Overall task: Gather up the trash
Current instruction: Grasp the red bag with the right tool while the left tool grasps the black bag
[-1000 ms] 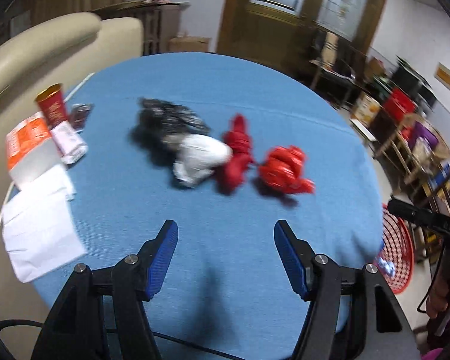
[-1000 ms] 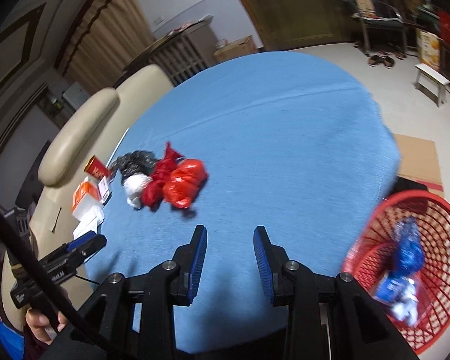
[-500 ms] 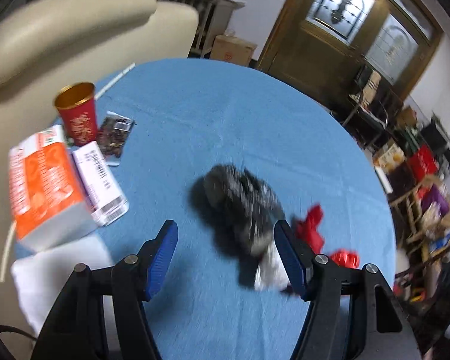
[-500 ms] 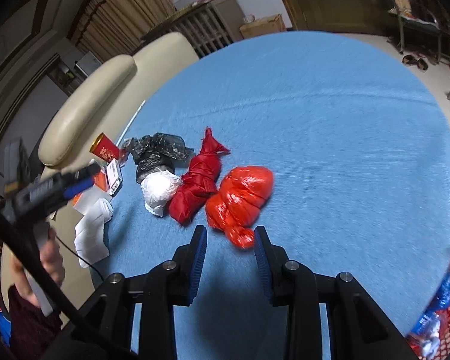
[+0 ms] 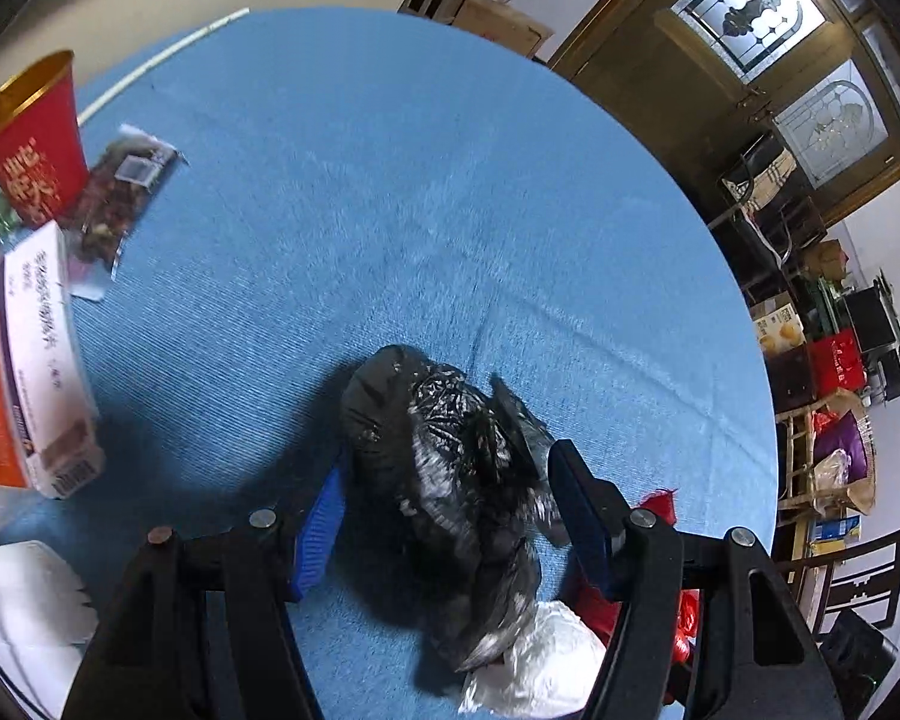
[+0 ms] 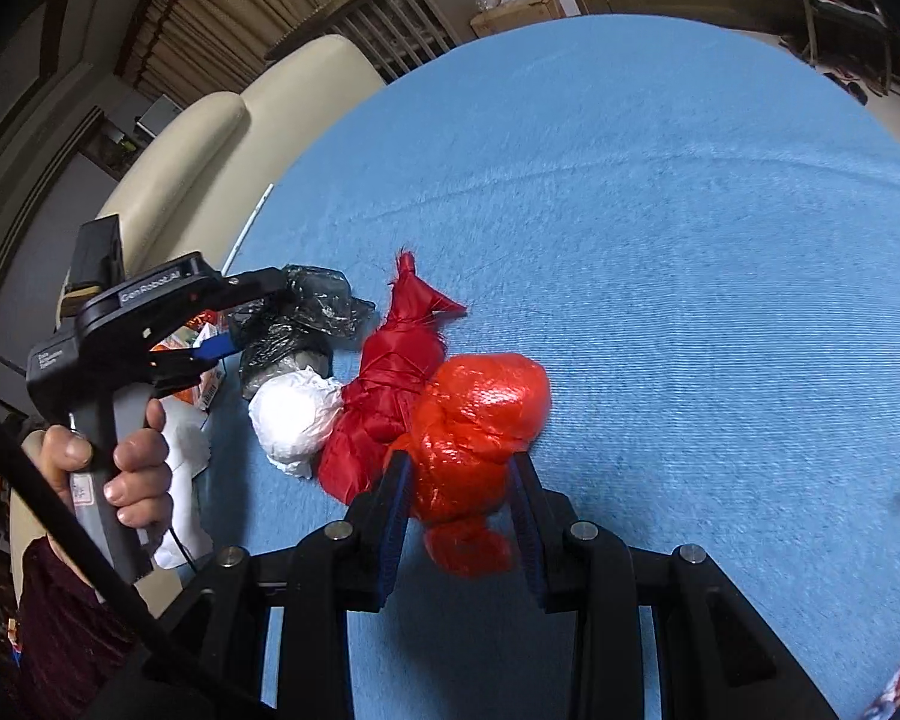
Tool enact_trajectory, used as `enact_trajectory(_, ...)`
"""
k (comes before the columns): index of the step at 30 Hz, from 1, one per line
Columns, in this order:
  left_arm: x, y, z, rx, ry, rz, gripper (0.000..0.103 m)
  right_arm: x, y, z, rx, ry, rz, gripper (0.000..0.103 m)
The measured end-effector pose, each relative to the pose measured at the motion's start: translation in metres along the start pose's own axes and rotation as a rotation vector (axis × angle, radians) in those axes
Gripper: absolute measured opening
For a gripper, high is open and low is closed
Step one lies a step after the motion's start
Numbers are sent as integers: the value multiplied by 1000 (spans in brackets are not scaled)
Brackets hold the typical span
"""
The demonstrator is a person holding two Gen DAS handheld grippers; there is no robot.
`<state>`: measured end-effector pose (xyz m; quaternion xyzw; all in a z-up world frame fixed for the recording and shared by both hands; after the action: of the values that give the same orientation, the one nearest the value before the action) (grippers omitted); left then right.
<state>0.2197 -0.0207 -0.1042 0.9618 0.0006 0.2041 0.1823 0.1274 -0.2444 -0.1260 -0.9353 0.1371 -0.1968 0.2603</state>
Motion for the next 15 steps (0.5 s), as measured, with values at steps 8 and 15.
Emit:
enact_trajectory(8, 0, -3, 0, -33, 23, -24, 32, 13, 1, 2, 61, 23, 58, 62)
enact_trajectory(15, -8, -8, -49, -57, 127, -24, 31, 17, 0, 10, 44, 17, 56, 62)
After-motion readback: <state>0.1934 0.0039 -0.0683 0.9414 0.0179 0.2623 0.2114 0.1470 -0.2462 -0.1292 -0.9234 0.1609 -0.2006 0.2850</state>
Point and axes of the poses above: each gripper's, at about its wrist camera, not at the fingertips, and z roughly the way its jaws point, y to its right, x to its top, the point moved 3 cm from there along z, roughly the way its jaws point, and after that the axes turned 10 degrees about z, right-handed, at the moved point
